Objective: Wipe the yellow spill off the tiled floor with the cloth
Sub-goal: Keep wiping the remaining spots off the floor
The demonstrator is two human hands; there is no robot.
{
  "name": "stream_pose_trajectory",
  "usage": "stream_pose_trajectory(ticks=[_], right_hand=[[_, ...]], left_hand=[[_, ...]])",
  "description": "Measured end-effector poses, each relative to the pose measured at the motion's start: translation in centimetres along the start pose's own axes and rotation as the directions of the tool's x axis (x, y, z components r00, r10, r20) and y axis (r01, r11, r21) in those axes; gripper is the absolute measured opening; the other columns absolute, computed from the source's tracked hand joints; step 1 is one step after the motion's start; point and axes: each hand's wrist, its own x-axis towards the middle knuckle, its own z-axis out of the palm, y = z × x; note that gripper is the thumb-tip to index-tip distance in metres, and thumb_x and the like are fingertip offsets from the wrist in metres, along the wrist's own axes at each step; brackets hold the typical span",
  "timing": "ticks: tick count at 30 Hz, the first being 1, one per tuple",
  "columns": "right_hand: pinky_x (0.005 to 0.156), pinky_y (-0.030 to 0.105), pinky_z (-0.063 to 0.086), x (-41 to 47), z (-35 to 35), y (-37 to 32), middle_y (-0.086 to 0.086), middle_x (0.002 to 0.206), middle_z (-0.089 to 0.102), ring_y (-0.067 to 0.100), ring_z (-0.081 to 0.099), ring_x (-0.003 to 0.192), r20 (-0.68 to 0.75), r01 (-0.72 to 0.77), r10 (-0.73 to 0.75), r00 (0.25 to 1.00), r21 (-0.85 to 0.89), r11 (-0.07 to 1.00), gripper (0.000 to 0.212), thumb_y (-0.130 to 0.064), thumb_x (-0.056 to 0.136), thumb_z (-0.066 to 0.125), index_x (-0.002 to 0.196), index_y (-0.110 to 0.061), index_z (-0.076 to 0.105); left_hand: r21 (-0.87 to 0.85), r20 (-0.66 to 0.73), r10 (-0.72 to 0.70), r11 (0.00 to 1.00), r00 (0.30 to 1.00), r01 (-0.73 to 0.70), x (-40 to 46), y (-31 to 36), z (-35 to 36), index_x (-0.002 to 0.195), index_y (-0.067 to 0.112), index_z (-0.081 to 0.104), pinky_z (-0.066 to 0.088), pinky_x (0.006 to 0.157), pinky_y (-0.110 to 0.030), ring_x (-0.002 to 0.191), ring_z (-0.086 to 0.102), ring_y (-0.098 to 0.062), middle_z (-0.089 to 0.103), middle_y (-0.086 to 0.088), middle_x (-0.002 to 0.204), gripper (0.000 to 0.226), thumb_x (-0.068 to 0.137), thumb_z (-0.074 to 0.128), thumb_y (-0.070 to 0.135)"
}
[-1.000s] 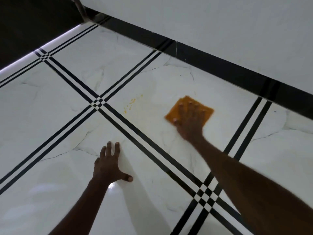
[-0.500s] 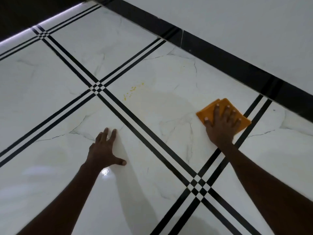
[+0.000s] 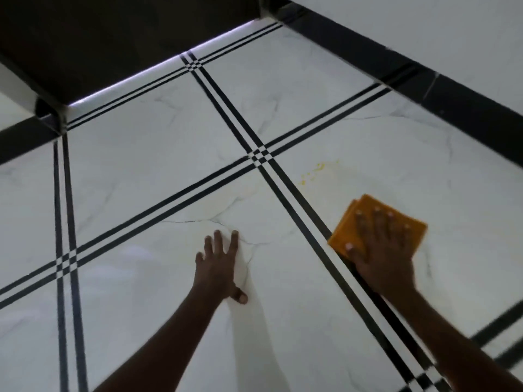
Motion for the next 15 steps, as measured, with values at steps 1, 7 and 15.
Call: stream_pose_trajectory(ticks=[1,7,15], right_hand=[[0.119,0.067,0.018,2.4,-0.4,1.5,0.023,0.164,0.032,0.049,0.031,0.148,-0.012,-0.044,0.044,0.999,-0.012,0.999,0.077,-0.061,0.096,0.030,0.161,-0.020,0.033],[0.117,0.075,0.019,20.6,0.1,-3.7,0.029,0.163,0.030,0.054,0.026,0.148,-0.094,-0.057,0.057,0.994,0.007,0.998,0.080,-0.064,0.095,0.032,0.159,-0.017,0.035],[0.125,0.065,0.008,4.6,2.0,-16.6,0.011,0.173,0.013,0.038,0.008,0.159,-0.001,0.393,-0.394,0.919,0.050,0.918,0.076,-0.062,0.098,0.037,0.164,-0.027,0.020]], left_hand=[[-0.005,-0.009,0.005,1.000,1.000,-0.005,0.3,-0.3,0.2,0.157,0.020,-0.022,0.031,0.117,-0.055,0.151,0.002,-0.046,-0.009,-0.025,0.163,0.162,0.047,0.087,0.070],[-0.039,0.022,0.006,0.999,1.000,-0.005,1.3,-0.4,0.8,0.154,0.021,-0.028,0.024,0.119,-0.057,0.152,-0.009,-0.047,-0.022,-0.024,0.162,0.163,0.049,0.089,0.065],[-0.084,0.073,0.011,0.996,0.997,-0.005,1.1,-0.6,-0.2,0.150,0.024,-0.036,0.019,0.118,-0.065,0.149,-0.019,-0.051,-0.034,-0.024,0.158,0.165,0.050,0.089,0.065]])
